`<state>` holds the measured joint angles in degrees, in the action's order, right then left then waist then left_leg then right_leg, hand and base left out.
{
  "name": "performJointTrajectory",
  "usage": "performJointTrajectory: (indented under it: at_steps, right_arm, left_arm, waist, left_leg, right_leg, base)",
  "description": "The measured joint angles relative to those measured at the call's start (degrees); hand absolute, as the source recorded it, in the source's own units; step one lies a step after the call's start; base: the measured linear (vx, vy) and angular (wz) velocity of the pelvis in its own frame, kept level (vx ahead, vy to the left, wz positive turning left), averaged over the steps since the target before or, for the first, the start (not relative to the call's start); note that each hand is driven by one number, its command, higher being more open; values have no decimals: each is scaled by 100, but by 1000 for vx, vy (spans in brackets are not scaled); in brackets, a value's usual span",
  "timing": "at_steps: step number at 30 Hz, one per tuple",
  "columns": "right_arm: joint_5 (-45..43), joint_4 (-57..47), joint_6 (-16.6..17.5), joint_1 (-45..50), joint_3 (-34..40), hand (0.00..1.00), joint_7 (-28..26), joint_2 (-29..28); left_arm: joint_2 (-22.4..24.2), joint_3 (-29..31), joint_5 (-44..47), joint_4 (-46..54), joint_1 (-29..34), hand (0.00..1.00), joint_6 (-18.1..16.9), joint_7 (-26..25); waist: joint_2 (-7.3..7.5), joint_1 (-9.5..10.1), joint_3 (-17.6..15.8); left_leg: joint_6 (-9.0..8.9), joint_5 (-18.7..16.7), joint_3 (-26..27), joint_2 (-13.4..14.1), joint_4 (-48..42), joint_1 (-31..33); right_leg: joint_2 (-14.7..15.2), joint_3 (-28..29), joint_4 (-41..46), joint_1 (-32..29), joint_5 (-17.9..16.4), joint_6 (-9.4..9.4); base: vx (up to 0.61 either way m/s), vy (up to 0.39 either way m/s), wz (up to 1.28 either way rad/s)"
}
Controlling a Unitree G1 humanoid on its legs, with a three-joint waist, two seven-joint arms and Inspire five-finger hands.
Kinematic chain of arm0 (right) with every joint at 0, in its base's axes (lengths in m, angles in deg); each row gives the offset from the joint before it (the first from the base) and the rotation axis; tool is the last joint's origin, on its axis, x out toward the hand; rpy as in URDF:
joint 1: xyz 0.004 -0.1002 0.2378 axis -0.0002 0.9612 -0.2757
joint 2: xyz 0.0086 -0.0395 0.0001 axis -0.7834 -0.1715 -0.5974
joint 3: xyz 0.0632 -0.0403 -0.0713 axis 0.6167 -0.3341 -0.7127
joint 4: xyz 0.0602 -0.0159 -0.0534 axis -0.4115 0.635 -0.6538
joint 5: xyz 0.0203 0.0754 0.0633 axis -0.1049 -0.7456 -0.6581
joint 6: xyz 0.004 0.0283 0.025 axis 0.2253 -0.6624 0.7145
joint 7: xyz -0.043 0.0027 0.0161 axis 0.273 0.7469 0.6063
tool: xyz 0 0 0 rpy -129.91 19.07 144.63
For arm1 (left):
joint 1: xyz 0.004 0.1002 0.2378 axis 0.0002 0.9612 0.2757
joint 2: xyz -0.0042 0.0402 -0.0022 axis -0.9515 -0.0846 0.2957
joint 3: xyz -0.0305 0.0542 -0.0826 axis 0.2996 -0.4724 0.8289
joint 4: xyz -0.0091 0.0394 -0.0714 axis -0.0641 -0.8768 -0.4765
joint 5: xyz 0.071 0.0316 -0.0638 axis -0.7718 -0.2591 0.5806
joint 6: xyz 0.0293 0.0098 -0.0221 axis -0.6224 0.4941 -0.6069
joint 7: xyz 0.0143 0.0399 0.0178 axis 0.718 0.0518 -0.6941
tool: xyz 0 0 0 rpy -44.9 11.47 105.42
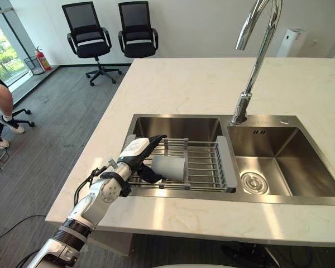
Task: Walk over to the sink, pick up the cup, carry it to the dishwasher, place the cup inside the dishwasher, then close the dishwasher door
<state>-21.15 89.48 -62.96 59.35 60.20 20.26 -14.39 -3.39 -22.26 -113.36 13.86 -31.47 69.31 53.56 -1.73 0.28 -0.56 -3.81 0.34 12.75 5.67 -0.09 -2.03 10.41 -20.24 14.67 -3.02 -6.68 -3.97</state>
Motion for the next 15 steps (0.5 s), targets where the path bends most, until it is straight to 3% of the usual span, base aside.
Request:
performJointTrajectory:
  at_steps: [4,5,6,15]
  right_arm:
    - [0,-291,-316,1,-479,100,330,-22]
    - [0,-639,-885,-124,-1163,100,944,-263]
    - [0,-640,-983,-134,-1235,100,1055,-263]
    - [-2,-644,-1229,-238,-1478,100,1715,-88]
  left_arm:
    - [-79,-494,-13,-2,-343,100,9,14]
    - [-73,-894,-13,-12,-570,100,306,159]
    - [-73,-944,-13,-65,-570,100,375,173]
    - [-63,-1546,-365,-142,-1021,100,529,200]
  waist:
    - [-3,-46,1]
    - [-88,-193,-8]
    - [-115,-226,-19]
    - [-287,-358,-142]
  left_leg:
    - [15,9,-45,-60,19,-8]
    - [54,37,-50,-153,111,-21]
    - [52,39,-54,-157,127,-30]
    - [64,66,-133,-209,181,-45]
  right_leg:
    - [77,-28,76,7,-45,-43]
    - [186,-5,236,-99,-140,-80]
    - [185,-6,228,-99,-139,-80]
    - [230,-55,204,-90,-142,-108]
  base:
    - [22,21,8]
    - [46,42,7]
    - [63,32,3]
    - [30,6,3]
